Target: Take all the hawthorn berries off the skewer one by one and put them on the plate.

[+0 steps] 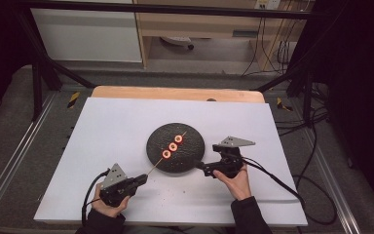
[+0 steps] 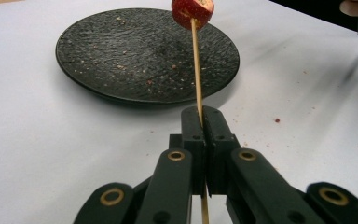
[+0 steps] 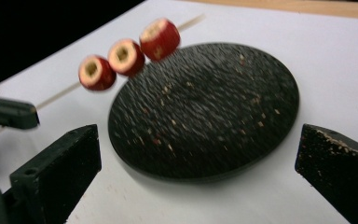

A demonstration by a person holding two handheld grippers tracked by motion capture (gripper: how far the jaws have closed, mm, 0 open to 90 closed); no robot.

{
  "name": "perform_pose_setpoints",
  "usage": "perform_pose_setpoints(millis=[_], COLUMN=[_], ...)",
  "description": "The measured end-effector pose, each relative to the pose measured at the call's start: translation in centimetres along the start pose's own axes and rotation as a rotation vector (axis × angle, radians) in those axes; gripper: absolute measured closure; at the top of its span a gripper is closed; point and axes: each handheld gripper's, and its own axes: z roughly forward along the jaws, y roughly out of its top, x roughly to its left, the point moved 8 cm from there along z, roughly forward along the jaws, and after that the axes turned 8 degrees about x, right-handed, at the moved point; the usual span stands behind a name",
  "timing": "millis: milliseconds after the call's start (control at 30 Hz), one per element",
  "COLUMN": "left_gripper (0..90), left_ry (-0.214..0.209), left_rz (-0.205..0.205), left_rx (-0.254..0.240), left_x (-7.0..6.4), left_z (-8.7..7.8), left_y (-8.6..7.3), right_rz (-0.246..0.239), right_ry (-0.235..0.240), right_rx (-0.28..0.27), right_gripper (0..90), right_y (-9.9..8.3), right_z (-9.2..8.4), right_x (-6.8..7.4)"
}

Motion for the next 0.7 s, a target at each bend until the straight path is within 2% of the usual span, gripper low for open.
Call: perform_pose_setpoints(millis=[167,300,467,500,700], left_gripper=[88.2,88.2,88.2,88.2,88.2], left_ry=[-0.006,-0.007,-0.009,-0.01,-0.012], left_rz=[0.008,0.017,0.02,0.021,0.024], left_rx=[-0.005,-0.008,-0.007,-0.007,-0.011], left_x=[-0.4,-0.6,-0.7,-0.8,-0.9], left_z=[-0.1,-0.1,0.0,0.0,0.0], left_y=[0.0,0.0,0.0,0.0,0.0], right_rz=[0.004,0.042,0.094,0.115,0.167], right_ry=[0.05,0.085,0.098,0.108,0.126], right_rx=[-0.04,-0.076,-0.099,-0.11,-0.104], right_gripper=[5.0,11.5,22.4,27.3,35.7], right_y=[1.8,2.9,4.0,4.4,4.6], right_z=[1.0,1.7,2.5,2.8,3.6], right_x=[1.3,1.7,1.4,1.3,0.8])
